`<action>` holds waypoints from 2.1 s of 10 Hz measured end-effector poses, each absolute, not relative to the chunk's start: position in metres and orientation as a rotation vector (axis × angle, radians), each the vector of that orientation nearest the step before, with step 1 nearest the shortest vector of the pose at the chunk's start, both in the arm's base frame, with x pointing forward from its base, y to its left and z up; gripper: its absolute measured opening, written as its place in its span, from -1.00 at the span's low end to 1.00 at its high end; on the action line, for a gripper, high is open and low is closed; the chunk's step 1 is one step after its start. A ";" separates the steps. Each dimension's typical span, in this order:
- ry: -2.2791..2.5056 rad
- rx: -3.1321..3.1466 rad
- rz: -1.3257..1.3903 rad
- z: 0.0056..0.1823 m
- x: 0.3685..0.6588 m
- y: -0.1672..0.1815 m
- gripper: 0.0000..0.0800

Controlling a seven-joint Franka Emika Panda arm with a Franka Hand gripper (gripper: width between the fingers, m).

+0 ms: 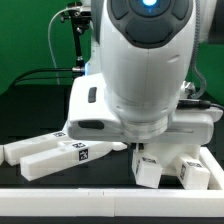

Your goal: Assemble chair

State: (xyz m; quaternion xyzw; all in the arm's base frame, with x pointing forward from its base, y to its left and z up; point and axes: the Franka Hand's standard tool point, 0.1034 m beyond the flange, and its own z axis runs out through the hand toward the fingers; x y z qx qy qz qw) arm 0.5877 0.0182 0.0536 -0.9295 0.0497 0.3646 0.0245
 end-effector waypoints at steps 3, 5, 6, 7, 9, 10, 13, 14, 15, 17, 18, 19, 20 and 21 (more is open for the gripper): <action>0.222 -2.877 1.147 0.050 0.585 0.019 -0.91; 0.296 -2.872 1.162 0.051 0.581 0.013 -0.91; 0.339 -2.871 1.174 0.050 0.578 0.010 -0.91; 0.349 -2.870 1.179 0.047 0.577 0.009 -0.91; 0.368 -2.881 1.168 0.041 0.579 0.012 -0.92; 0.384 -2.881 1.170 0.041 0.579 0.017 -0.92; 0.368 -2.919 1.153 0.040 0.583 0.035 -0.91; 0.307 -2.965 1.142 0.041 0.586 0.036 -0.91; 0.254 -2.997 1.139 0.042 0.588 0.036 -0.91; 0.113 -2.991 1.107 0.040 0.591 0.036 -0.91; 0.120 -2.990 1.107 0.040 0.591 0.035 -0.91; 0.122 -2.990 1.107 0.040 0.591 0.035 -0.77; 0.123 -2.989 1.107 0.040 0.591 0.034 -0.23; 0.124 -2.990 1.101 0.040 0.592 0.033 -0.23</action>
Offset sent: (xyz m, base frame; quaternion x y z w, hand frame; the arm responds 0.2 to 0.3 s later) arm -0.0171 0.0109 0.0001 0.0792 -0.0312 0.0597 0.9946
